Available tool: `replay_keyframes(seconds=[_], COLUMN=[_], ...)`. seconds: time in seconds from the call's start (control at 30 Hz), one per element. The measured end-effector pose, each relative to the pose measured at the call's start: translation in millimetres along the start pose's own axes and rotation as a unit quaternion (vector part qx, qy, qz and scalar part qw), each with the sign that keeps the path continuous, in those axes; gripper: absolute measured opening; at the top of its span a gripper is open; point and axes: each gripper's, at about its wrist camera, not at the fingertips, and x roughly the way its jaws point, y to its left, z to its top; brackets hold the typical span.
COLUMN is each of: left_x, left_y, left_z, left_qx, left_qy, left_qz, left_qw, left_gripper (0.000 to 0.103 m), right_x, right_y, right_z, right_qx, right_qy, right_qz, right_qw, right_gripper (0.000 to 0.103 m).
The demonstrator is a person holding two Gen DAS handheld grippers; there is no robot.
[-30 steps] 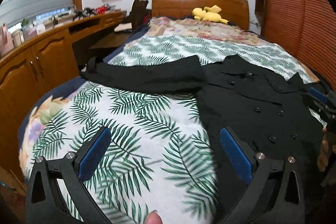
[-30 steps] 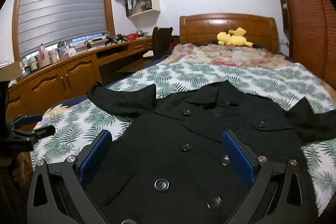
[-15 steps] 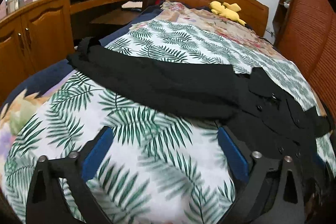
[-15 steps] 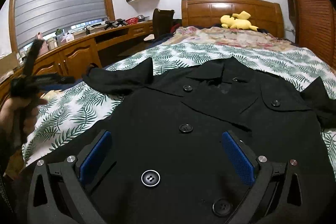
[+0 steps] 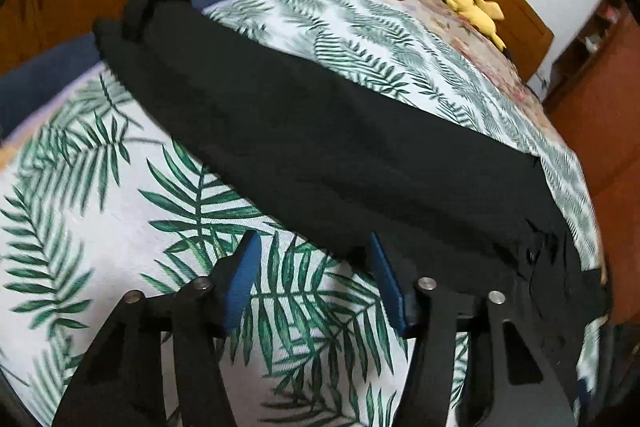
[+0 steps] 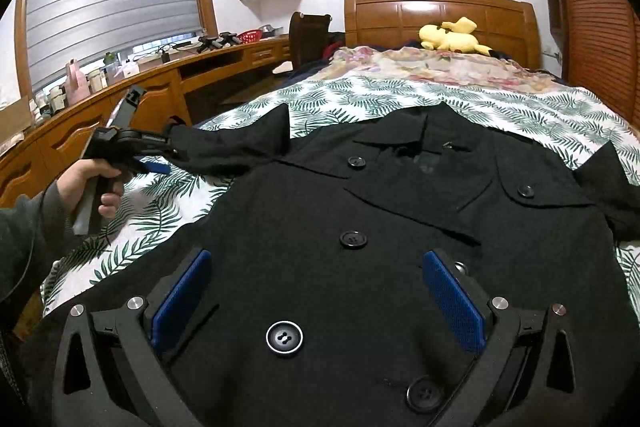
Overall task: Fold large clothes
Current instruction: 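Move the left gripper to the coat sleeve beside it and grasp the cuff, then carry the held sleeve with the left gripper across onto the coat body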
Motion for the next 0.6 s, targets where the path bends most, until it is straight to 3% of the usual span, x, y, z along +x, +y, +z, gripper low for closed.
replay_keyframes(seconds=[0.13, 0.23, 0.37, 0.4, 0.6], left_x=[5, 12, 18, 18, -13], left_y=[-2, -4, -2, -1, -27], left_z=[4, 9, 16, 17, 12], left_qx=[-0.010, -0.014, -0.025, -0.025, 0.016], left_qy=[-0.005, -0.003, -0.004, -0.006, -0.029], left_qz=[0.002, 0.005, 0.011, 0.008, 0.014], left_qw=[0.9999, 0.9999, 0.9996, 0.9996, 0.9993], left_gripper=[0.051, 0.040, 0.007, 0.003, 0.002], right_x=[1, 3, 2, 2, 0], right_y=[3, 4, 7, 6, 9], right_z=[0, 0, -1, -1, -2], right_qx=[0.000, 0.000, -0.003, -0.004, -0.011], right_qy=[-0.003, -0.004, -0.006, -0.006, -0.014], right_qz=[0.000, 0.000, -0.002, -0.002, -0.006], right_qw=[1.000, 1.000, 1.000, 1.000, 1.000], right_gripper=[0.103, 0.103, 0.103, 0.103, 0.103])
